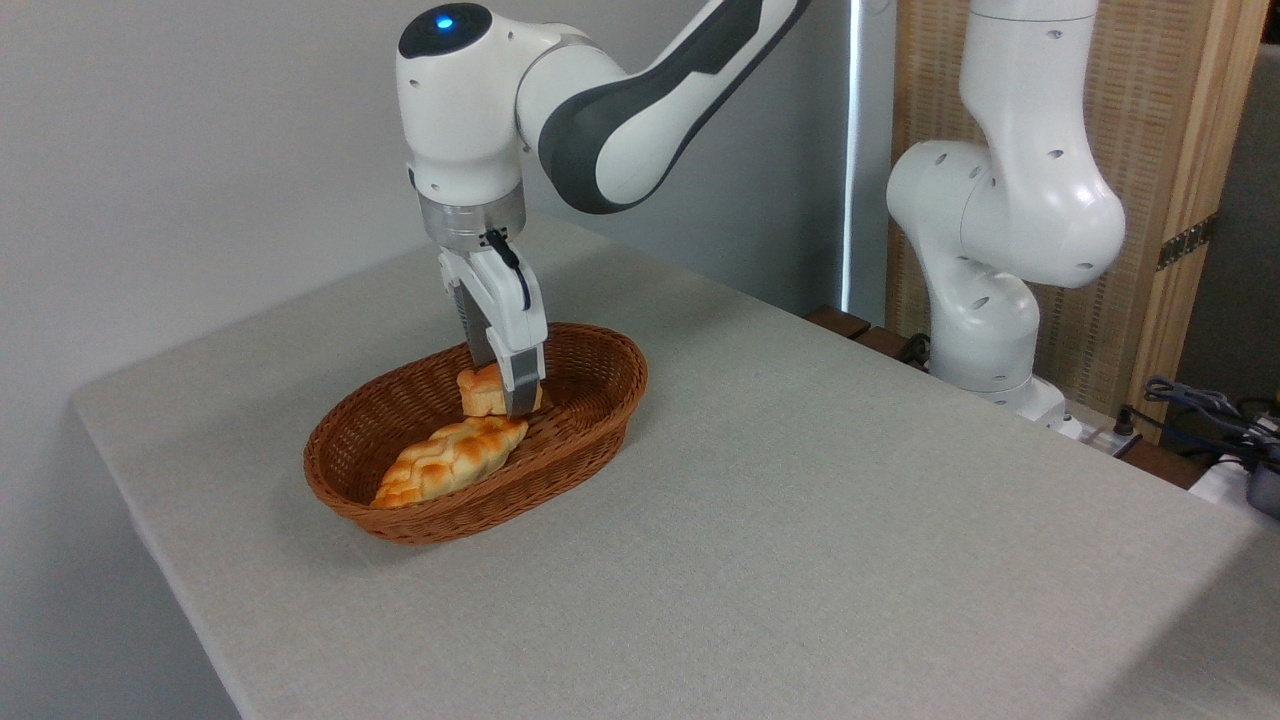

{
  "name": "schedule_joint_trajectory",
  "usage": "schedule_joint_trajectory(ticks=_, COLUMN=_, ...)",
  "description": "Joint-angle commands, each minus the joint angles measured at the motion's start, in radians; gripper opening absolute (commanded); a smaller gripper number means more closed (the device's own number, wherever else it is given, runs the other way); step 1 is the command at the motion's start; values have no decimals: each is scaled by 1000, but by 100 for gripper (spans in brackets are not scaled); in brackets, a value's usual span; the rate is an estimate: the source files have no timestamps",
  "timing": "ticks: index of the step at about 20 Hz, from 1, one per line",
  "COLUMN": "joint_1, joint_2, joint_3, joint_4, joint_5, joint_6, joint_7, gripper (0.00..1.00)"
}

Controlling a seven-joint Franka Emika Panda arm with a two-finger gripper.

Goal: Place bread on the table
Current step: 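Lower the gripper onto the small bread roll and close on it, then lift the bread roll out of the basket and carry it beside the basket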

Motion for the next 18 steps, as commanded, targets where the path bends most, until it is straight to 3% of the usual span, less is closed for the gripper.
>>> schedule_joint_trajectory(ticks=1, joint_1=-1, joint_2=-10, joint_3=1, joint_4=-12, joint_5=-7, joint_6=23, joint_7=27, gripper=20)
schedule_joint_trajectory(ticks=14, joint_1=7, joint_2=-11, joint_3=13, joint_4=17, joint_5=-8, joint_6=3, joint_7=25, gripper=21)
schedule_joint_trajectory(ticks=18, joint_1=65, joint_2=34, joint_3=27, joint_4=186, joint_5=-21, joint_6=-181, joint_7=25, gripper=21)
